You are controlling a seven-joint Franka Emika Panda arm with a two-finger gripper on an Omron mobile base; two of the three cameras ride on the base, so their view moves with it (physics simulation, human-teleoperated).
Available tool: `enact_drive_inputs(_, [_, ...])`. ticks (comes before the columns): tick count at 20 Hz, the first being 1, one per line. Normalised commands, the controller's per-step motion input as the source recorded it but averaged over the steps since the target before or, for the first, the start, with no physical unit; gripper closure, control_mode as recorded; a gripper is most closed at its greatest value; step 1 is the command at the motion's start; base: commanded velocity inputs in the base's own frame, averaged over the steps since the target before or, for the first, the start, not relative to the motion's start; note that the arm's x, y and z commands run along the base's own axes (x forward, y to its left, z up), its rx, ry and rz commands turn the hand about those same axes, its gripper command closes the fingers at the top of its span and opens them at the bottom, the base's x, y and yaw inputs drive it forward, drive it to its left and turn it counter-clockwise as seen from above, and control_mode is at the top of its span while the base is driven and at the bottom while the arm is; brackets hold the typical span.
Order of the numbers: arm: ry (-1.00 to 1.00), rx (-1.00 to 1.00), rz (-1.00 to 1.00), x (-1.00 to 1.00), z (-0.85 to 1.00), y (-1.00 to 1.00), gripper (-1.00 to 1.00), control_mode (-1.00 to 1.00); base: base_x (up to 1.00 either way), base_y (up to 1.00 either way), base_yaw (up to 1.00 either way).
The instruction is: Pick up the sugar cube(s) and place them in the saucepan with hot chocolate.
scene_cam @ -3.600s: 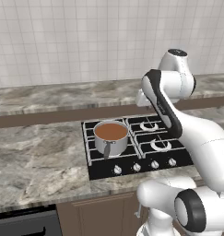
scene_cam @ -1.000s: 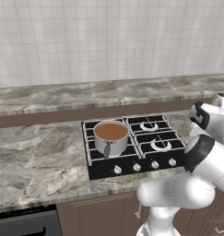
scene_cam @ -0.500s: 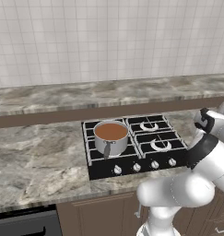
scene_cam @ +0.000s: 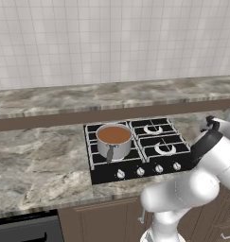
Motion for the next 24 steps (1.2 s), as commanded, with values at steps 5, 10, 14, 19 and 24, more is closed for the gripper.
enact_drive_inputs(5, [0.03,-0.03,0.00,0.00,-0.18,-0.12,-1.00,-1.00,0.00,0.00,0.00])
enact_drive_inputs(10, [0.04,-0.02,0.00,0.00,-0.17,-0.11,-1.00,-1.00,0.00,0.00,0.00])
enact_drive_inputs(14, [0.03,0.00,0.01,0.00,-0.11,-0.10,-1.00,-1.00,0.00,0.00,0.00])
enact_drive_inputs(19, [0.00,0.00,0.04,-0.01,0.00,-0.03,-1.00,-1.00,0.00,0.00,0.00])
enact_drive_inputs(24, [0.00,0.00,0.07,-0.12,0.00,0.00,-1.00,-1.00,0.00,0.00,0.00])
